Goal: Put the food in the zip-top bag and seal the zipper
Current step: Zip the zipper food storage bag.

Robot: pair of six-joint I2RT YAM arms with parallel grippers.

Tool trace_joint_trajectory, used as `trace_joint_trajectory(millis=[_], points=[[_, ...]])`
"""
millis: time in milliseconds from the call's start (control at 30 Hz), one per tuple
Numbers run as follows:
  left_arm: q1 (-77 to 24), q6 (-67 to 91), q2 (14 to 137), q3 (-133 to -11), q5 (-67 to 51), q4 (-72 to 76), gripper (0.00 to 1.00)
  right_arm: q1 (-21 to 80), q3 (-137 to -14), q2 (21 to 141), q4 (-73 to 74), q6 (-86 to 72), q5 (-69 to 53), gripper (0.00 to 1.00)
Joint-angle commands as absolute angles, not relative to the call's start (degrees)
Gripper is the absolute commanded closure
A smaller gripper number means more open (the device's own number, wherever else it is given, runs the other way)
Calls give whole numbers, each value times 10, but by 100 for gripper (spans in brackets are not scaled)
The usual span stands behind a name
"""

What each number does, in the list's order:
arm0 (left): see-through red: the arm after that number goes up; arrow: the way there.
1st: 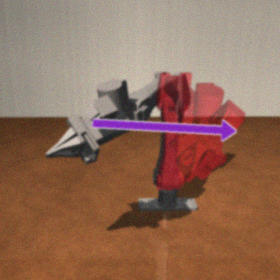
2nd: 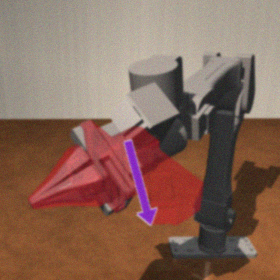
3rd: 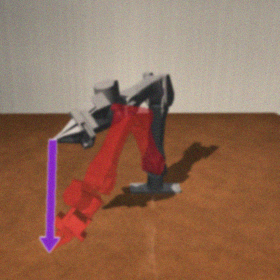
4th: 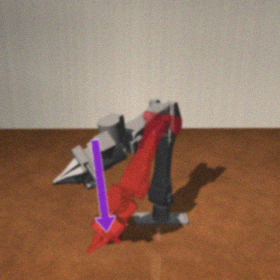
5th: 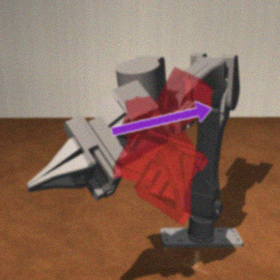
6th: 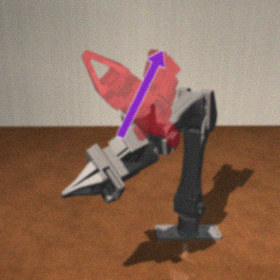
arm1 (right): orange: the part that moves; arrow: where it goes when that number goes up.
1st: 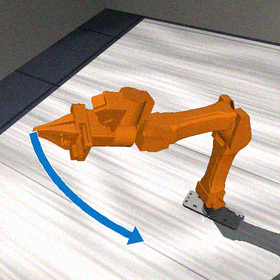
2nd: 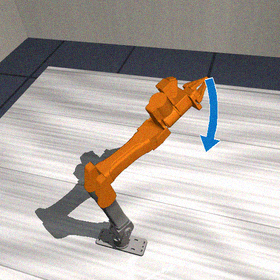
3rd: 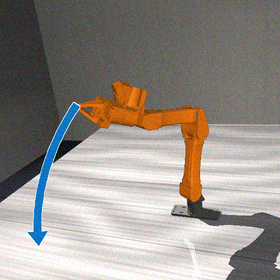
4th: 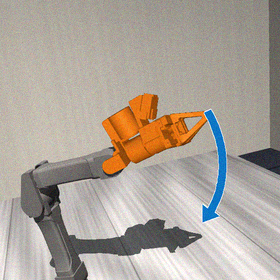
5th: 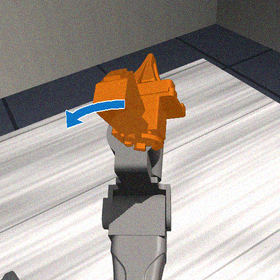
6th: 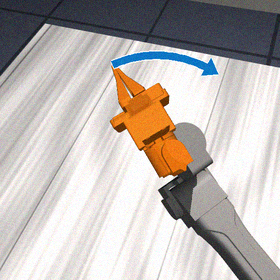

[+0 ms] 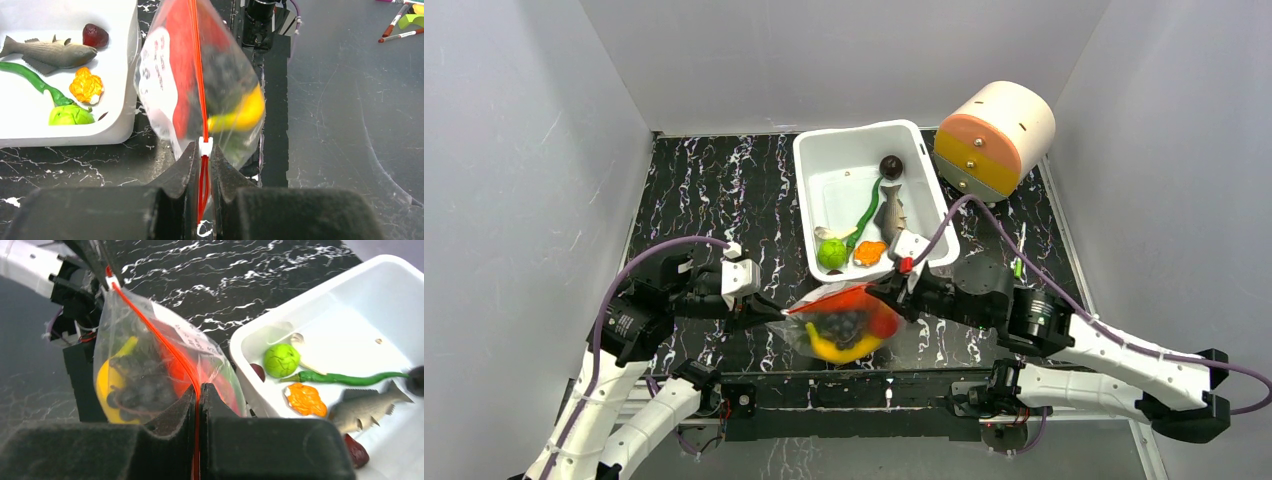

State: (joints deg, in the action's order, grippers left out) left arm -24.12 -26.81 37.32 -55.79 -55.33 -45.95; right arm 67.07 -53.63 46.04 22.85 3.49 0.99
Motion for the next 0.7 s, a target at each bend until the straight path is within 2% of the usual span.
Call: trace_joint_trajectory(millis=[0, 167, 333, 467, 500, 533, 600, 667], points=[[-240, -274, 371, -580, -547, -498, 100, 667, -536, 404, 197, 12, 126, 100], [-240, -269, 364, -575, -532, -512, 100, 667, -505, 354, 175, -9, 189, 100], [-240, -255, 359, -582, -511, -522, 100, 667, -515, 358, 198, -31, 241, 100], [-240, -229, 317, -604, -420, -496, 100, 667, -491, 344, 131, 15, 70, 97], [-240, -219, 295, -617, -312, -489, 100, 667, -479, 390, 122, 30, -2, 100], [-240, -219, 279, -623, -272, -488, 100, 667, -464, 400, 93, 27, -18, 99], [-240, -221, 257, -624, -263, -485, 100, 667, -442, 406, 43, 22, -22, 94], [-241, -218, 242, -624, -253, -484, 100, 667, -436, 420, 14, 18, -30, 94]])
